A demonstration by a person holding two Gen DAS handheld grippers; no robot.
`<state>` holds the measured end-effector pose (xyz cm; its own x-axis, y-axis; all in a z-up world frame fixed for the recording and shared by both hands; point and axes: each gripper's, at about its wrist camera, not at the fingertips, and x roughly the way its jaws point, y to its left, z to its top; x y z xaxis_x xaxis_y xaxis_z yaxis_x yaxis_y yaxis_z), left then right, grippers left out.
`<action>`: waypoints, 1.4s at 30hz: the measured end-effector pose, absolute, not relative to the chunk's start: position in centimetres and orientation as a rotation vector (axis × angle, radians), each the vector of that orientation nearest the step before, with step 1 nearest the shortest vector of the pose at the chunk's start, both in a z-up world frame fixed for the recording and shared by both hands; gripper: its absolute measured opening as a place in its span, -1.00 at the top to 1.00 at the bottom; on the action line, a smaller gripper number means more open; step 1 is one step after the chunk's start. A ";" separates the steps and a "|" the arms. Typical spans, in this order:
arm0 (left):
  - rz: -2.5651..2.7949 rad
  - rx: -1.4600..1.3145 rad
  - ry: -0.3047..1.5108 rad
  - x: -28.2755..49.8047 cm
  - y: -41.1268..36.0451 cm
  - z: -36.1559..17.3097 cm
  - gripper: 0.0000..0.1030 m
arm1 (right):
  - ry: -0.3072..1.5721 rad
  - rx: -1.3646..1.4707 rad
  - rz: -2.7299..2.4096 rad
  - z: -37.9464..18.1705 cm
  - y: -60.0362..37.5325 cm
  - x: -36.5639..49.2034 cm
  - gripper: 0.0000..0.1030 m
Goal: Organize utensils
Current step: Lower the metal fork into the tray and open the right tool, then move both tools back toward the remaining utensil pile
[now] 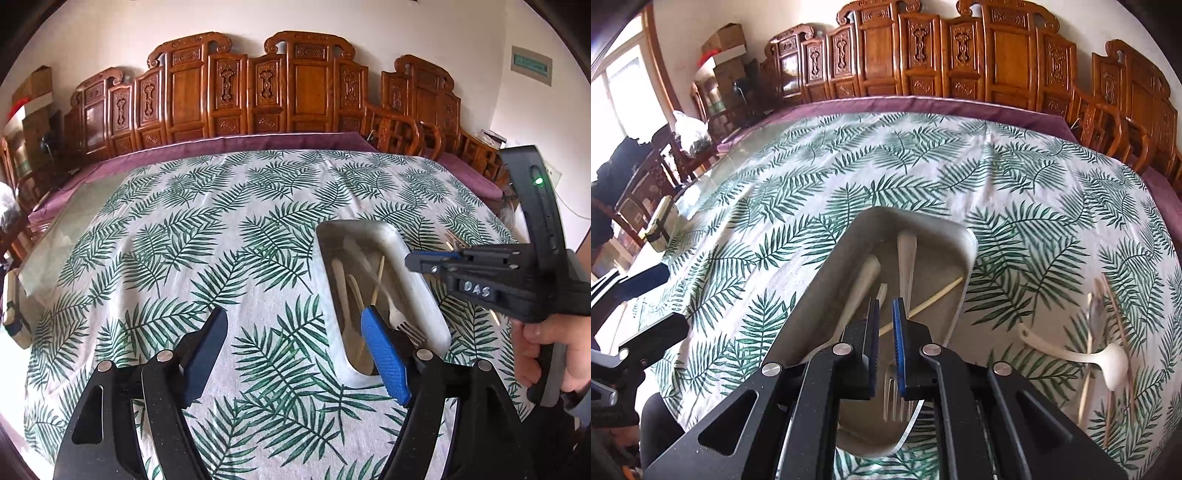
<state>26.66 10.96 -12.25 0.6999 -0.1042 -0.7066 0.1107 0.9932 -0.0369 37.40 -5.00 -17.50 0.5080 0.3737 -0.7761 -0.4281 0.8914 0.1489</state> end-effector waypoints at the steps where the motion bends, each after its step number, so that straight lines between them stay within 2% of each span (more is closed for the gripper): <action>1: -0.123 0.010 0.785 26.6 10.7 -12.2 -0.39 | 0.909 -0.063 0.485 -17.2 -5.6 37.2 0.81; 19: -0.260 0.059 0.766 26.0 2.5 -11.2 -0.41 | 0.829 -0.194 0.378 -15.2 -21.4 33.0 0.81; 26: -0.310 0.076 0.785 26.2 -1.3 -12.0 -0.41 | 0.853 -0.146 0.324 -16.8 -26.5 32.4 0.72; 34: -0.350 0.107 0.818 26.4 -4.9 -13.6 -0.41 | 0.884 -0.102 0.297 -19.4 -29.1 32.4 0.46; 39: -0.364 0.116 0.827 26.5 -6.2 -13.9 -0.41 | 0.899 -0.114 0.312 -20.3 -28.7 33.7 0.19; 42: -0.367 0.114 0.828 26.7 -6.6 -13.9 -0.41 | 0.907 -0.133 0.317 -20.6 -27.9 35.3 0.13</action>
<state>26.67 -6.64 -13.95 0.6175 -0.2741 -0.7372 0.3619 0.9312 -0.0430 35.31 -27.86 -20.61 0.5736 0.2134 -0.7908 -0.3250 0.9455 0.0194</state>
